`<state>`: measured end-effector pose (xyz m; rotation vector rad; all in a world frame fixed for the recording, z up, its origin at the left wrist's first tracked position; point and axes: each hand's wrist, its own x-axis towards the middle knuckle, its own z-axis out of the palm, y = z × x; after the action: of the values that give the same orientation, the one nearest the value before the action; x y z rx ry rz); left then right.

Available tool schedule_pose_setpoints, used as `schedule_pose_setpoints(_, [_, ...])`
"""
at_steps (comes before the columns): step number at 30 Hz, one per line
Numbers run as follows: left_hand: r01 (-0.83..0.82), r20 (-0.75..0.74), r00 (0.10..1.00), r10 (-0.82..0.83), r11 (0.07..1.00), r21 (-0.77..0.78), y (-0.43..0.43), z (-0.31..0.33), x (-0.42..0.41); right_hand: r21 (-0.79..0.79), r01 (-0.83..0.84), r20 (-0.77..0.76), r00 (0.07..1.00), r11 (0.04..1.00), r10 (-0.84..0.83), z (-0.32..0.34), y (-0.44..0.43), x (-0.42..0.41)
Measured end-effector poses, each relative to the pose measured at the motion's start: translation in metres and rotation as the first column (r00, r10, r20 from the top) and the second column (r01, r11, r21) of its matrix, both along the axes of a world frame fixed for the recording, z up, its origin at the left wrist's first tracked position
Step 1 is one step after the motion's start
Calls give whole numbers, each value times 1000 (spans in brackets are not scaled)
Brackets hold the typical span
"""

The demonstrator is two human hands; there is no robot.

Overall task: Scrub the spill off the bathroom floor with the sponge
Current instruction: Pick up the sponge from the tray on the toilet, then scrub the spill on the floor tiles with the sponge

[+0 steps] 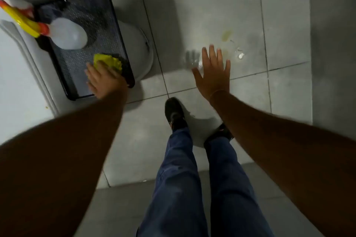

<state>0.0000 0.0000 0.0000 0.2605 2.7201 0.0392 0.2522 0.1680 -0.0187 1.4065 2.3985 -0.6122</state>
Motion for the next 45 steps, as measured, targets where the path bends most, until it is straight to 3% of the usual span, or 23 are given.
schedule_pose_setpoints(4, [-20, 112, 993, 26, 998, -60, -29, -15, -51, -29, 11, 74, 997, 1000, -9, -29, -16, 14])
schedule_pose_setpoints(8, [36, 116, 993, -27, 996, -82, -39, -17, -59, -97, 26, 114, 993, 995, -14, -42, -33, 34])
schedule_pose_setpoints(12, [-119, 173, 980, 104, 990, 78, -40, -13, -64, -138, 80, 94, 993, 987, -67, -40, -49, 42])
schedule_pose_setpoints(15, [-165, 100, 984, 148, 966, 196, -30, 2, -60, -165, 145, -11, 989, 976, -149, -34, -57, 39])
schedule_pose_setpoints(17, [-133, 29, 991, 130, 949, 284, -22, 19, -60, -299, 268, -127, 940, 916, -316, -27, -60, 29])
schedule_pose_setpoints(18, [-117, 27, 993, 115, 932, 344, -18, 28, -57, -452, 348, -181, 866, 821, -467, -20, -59, 21])
schedule_pose_setpoints(20, [-52, 118, 993, -4, 881, 471, -12, 44, -43, -770, 383, -168, 649, 510, -742, -4, -56, 5])
schedule_pose_setpoints(22, [36, 304, 923, -235, 841, 540, 4, 61, -10, -918, 286, -73, 557, 273, -828, 7, -47, -4])
schedule_pose_setpoints(23, [59, 430, 838, -336, 840, 540, 15, 69, 10, -963, 215, -26, 534, 165, -845, 10, -42, -5])
schedule_pose_setpoints(25, [148, 631, 622, -463, 862, 486, 40, 71, 51, -997, 64, 77, 531, -50, -844, 9, -28, 1])
schedule_pose_setpoints(27, [229, 730, 461, -504, 863, 450, 63, 58, 88, -971, -56, 150, 607, -231, -780, 1, -15, 19])
schedule_pose_setpoints(29, [255, 730, 429, -532, 847, 467, 82, 38, 118, -916, -105, 226, 662, -388, -714, -13, -5, 43])
schedule_pose_setpoints(32, [297, 677, 483, -555, 831, 470, 98, 2, 144, -855, -137, 326, 609, -500, -723, -40, -2, 77])
schedule_pose_setpoints(35, [300, 684, 477, -552, 834, 464, 104, -42, 156, -828, -234, 360, 475, -509, -803, -69, -9, 104])
schedule_pose_setpoints(36, [296, 692, 459, -557, 830, 472, 105, -58, 160, -854, -188, 370, 434, -485, -821, -83, -14, 111])
schedule_pose_setpoints(39, [287, 717, 452, -531, 847, 448, 101, -108, 169, -945, 127, 323, 242, -300, -915, -123, -24, 125])
schedule_pose_setpoints(40, [326, 705, 475, -526, 850, 414, 97, -125, 171, -936, 273, 274, 167, -222, -947, -137, -22, 129])
schedule_pose_setpoints(41, [380, 683, 504, -529, 846, 375, 93, -145, 173, -890, 443, 192, 148, -109, -970, -152, -17, 133])
schedule_pose_setpoints(43, [497, 616, 562, -552, 821, 282, 86, -184, 173, -642, 735, 40, 318, 220, -947, -186, -4, 145])
schedule_pose_setpoints(44, [547, 587, 580, -565, 804, 233, 84, -203, 172, -493, 785, -15, 423, 375, -906, -203, 1, 153])
schedule_pose_setpoints(45, [584, 567, 590, -574, 789, 190, 82, -218, 171, -383, 804, -52, 472, 454, -880, -218, 4, 162])
